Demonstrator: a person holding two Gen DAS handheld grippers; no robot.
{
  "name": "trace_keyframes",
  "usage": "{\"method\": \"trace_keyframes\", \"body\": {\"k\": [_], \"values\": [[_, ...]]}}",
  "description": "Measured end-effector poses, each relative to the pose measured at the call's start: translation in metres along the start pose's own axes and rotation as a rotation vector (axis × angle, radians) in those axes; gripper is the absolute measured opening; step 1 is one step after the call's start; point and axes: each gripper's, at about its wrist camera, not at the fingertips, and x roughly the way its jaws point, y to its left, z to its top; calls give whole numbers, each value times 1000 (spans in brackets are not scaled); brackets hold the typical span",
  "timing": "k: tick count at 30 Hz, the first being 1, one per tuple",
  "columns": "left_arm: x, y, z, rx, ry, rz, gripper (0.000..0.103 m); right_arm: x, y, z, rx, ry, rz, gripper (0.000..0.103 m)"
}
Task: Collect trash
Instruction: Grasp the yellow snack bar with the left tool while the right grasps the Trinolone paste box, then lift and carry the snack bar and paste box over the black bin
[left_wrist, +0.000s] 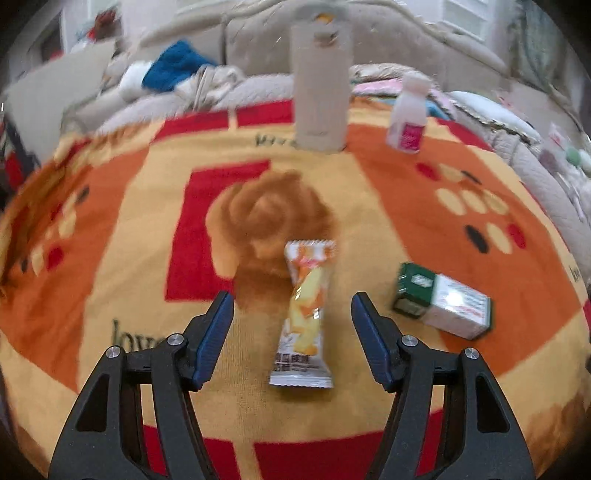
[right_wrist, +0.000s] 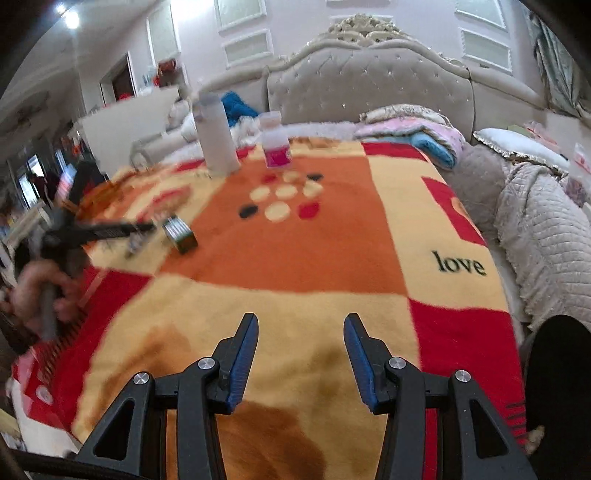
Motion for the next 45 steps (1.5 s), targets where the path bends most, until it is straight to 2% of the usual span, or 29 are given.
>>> {"method": "trace_keyframes", "body": {"k": [1, 2, 5, 7, 11, 13, 15, 19, 21, 27, 33, 36, 39, 41, 45], "values": [[2, 3, -4, -16, 5, 6, 41, 1, 4, 6, 2, -17, 26, 46], [-2, 5, -6, -29, -5, 5, 14, 4, 8, 11, 5, -25, 54, 46], [-14, 12, -19, -58, 1, 23, 12, 31, 29, 30, -8, 18, 104, 46], [-24, 15, -33, -82, -2, 28, 12, 53, 54, 45, -73, 50, 149, 46], [-38, 32, -54, -168, -14, -38, 12, 105, 111, 69, -237, 107, 195, 46], [-38, 31, -52, -172, -13, -37, 12, 127, 126, 76, -278, 132, 184, 46], [-39, 23, -50, -142, -10, -2, 13, 151, 141, 84, -309, 163, 175, 47], [-38, 21, -49, -141, -10, 10, 13, 177, 149, 88, -321, 219, 157, 46], [-39, 23, -51, -147, -12, 4, 13, 173, 151, 85, -337, 212, 140, 22], [-39, 22, -52, -143, -11, 10, 13, 126, 140, 64, -343, 191, 140, 22], [-39, 18, -52, -120, -9, 38, 13, 36, 83, 21, -274, 126, 116, 22], [-41, 15, -54, -121, -8, 39, 13, 8, 45, -2, -146, 56, 99, 22], [-49, 4, -64, -104, -14, 79, 13, 3, 33, -4, -82, 51, 43, 22], [-57, -9, -74, -68, -25, 104, 13, -1, 38, 2, -104, 14, 65, 22], [-67, -13, -89, -90, -26, 76, 13, 13, 45, 3, -126, 42, 68, 22]]}}
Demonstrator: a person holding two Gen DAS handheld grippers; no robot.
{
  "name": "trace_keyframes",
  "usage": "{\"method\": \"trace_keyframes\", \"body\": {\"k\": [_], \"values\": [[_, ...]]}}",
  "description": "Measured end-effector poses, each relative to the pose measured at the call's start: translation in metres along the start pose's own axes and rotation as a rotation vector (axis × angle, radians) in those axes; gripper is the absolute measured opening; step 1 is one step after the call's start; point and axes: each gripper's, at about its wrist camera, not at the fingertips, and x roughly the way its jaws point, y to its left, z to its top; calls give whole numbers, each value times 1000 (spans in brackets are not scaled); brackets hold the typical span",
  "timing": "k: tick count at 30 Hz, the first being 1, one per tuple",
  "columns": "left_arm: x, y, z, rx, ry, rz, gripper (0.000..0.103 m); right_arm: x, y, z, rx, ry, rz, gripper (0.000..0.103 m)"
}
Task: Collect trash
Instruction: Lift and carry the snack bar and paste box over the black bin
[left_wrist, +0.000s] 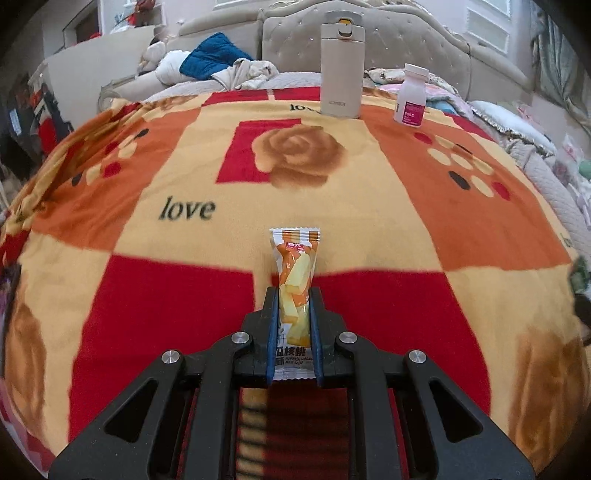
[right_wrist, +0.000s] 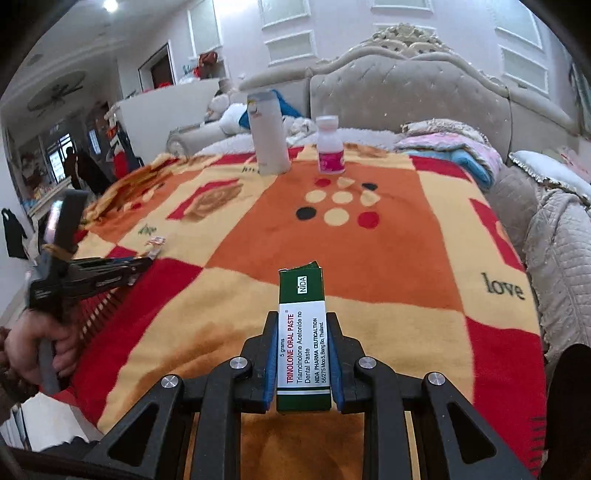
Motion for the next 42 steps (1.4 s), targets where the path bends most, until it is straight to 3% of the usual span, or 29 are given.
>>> {"method": "trace_keyframes", "body": {"k": [4, 11, 21, 28, 38, 42], "values": [[-16, 2, -8, -33, 5, -25, 13, 7, 12, 0, -41, 8, -8, 22], [-63, 13, 4, -66, -60, -54, 13, -4, 11, -5, -46, -6, -28, 22], [-105, -25, 7, 5, -97, -63, 13, -34, -29, -15, 42, -17, -134, 22], [-131, -41, 20, -3, -130, -72, 13, -51, -35, -21, 35, -39, -148, 22], [-117, -97, 21, 90, -130, -83, 13, -85, -53, -30, 68, -100, -133, 22], [-110, -133, 30, 137, -123, -122, 13, -101, -58, -35, 92, -132, -120, 22]]}}
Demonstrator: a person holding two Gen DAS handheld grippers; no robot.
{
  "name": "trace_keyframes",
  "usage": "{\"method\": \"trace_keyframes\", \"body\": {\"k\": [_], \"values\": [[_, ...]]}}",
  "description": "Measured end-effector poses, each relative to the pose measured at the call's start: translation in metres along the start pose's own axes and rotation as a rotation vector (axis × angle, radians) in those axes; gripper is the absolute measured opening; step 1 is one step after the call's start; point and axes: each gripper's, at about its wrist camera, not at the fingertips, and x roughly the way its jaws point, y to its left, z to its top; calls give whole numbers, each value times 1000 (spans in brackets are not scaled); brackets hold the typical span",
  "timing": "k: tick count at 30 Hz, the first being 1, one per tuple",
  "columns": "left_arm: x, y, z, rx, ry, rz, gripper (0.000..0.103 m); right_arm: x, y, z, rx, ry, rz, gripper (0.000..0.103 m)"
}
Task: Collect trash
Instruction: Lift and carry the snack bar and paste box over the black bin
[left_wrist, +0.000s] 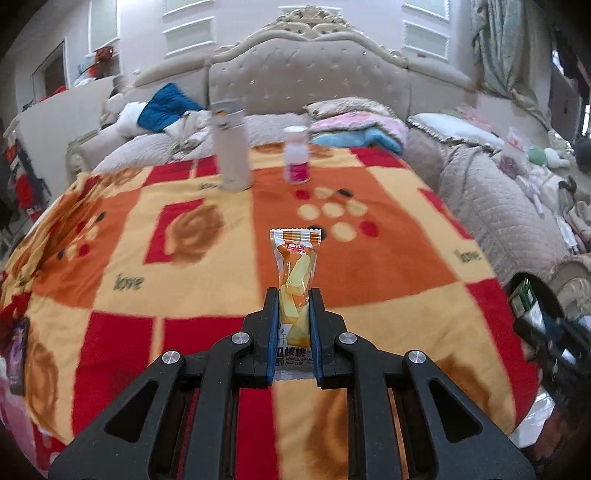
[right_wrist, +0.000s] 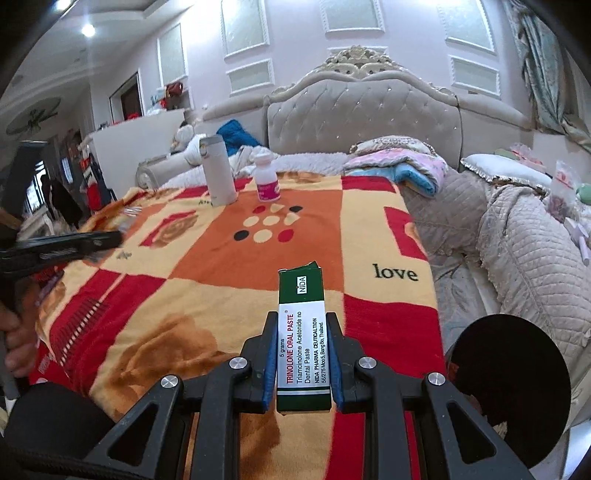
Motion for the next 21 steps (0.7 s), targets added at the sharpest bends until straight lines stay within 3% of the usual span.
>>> {"method": "trace_keyframes", "body": {"k": [5, 9, 12, 14, 21], "values": [[19, -34, 16, -38, 12, -46, 13, -8, -10, -4, 31, 1, 12, 22], [43, -54, 8, -58, 41, -71, 13, -9, -8, -6, 39, 8, 37, 22], [57, -58, -2, -82, 120, -163, 12, -8, -2, -6, 24, 8, 35, 22], [55, -56, -3, -87, 115, -206, 12, -6, -1, -5, 27, 12, 13, 22], [70, -52, -5, -134, 176, -228, 12, -2, -30, -5, 112, 31, -57, 22]]}}
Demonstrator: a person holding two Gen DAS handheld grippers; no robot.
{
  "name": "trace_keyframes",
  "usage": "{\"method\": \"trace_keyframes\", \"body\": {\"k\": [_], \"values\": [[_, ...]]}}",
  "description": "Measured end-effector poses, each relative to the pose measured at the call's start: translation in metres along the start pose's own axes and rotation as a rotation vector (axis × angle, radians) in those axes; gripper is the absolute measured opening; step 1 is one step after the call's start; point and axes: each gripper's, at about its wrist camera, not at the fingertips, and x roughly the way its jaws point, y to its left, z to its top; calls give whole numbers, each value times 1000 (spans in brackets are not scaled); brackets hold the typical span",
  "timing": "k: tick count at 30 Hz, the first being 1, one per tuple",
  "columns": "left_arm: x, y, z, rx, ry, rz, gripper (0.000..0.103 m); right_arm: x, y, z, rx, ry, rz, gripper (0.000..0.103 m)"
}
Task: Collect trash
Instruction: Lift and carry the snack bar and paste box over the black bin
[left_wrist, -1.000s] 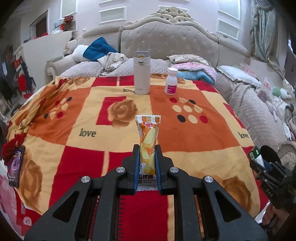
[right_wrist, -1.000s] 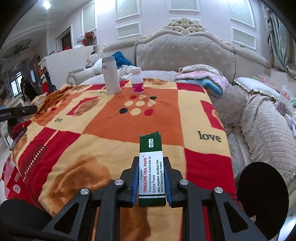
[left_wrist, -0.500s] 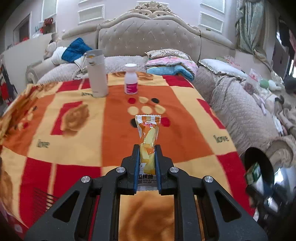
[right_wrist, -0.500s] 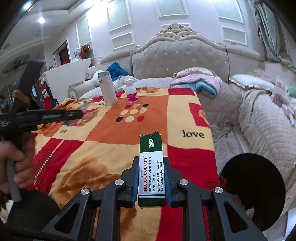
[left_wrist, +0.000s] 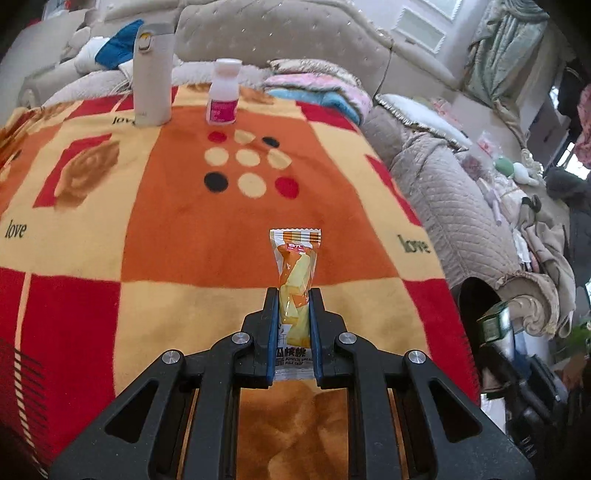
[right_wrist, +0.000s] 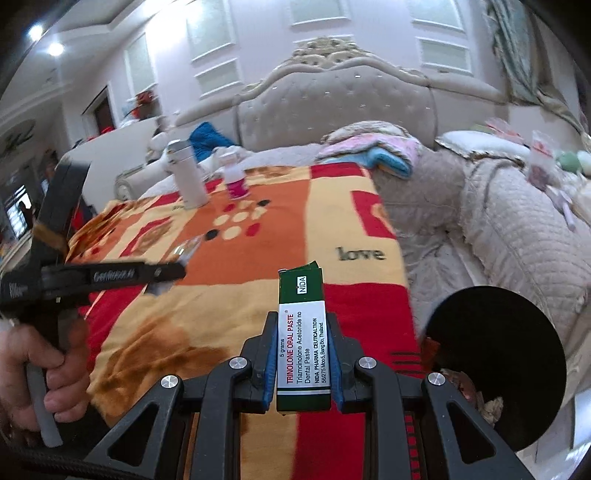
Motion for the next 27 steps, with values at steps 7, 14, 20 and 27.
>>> {"method": "trace_keyframes", "body": {"k": [7, 14, 20, 27], "values": [[3, -15, -6, 96, -12, 114, 13, -3, -18, 4, 49, -15, -28, 22], [-2, -23, -10, 159, -55, 171, 13, -8, -21, 4, 55, -31, -51, 22], [1, -23, -10, 167, -46, 183, 13, -20, -40, 6, 102, -74, -117, 22], [5, -30, -12, 190, -38, 199, 13, -48, -92, 33, 197, -166, -235, 22]]}}
